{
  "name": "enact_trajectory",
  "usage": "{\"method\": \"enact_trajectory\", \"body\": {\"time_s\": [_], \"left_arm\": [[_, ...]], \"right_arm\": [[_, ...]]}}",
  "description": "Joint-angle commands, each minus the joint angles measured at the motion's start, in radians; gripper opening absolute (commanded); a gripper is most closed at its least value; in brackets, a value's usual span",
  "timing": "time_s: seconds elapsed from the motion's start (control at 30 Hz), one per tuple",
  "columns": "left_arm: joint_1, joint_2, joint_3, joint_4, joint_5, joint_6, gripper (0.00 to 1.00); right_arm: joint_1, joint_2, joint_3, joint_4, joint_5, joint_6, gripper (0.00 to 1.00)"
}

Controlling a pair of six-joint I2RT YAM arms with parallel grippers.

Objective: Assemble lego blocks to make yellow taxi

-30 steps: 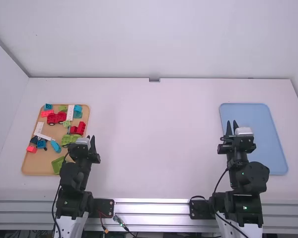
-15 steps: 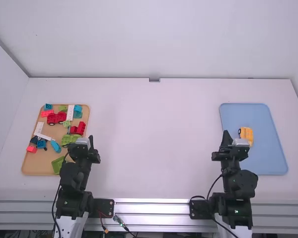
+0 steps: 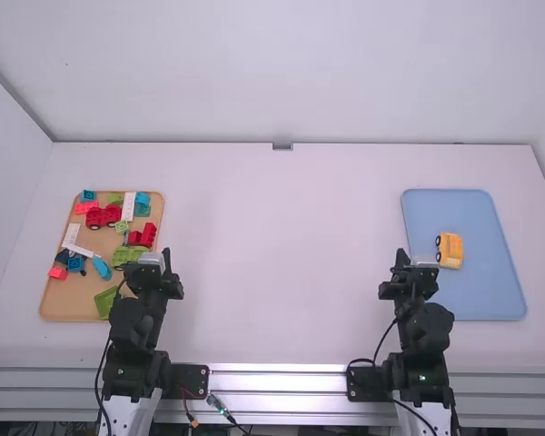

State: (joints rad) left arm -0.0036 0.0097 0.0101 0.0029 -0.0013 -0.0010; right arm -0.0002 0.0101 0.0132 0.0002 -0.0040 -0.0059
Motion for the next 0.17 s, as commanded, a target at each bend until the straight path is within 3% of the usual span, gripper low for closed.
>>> {"method": "enact_trajectory", "body": {"time_s": [0.0,0.13], "left_arm": [[0.004,-0.01,-0.01,-0.003,0.001,0.001,0.0],[0.004,-0.01,-0.01,-0.003,0.001,0.001,0.0]], "right_arm": [[0.0,-0.01,-0.013,0.0,0.004,0.006,0.0],[0.0,-0.01,-0.013,0.0,0.004,0.006,0.0]]}}
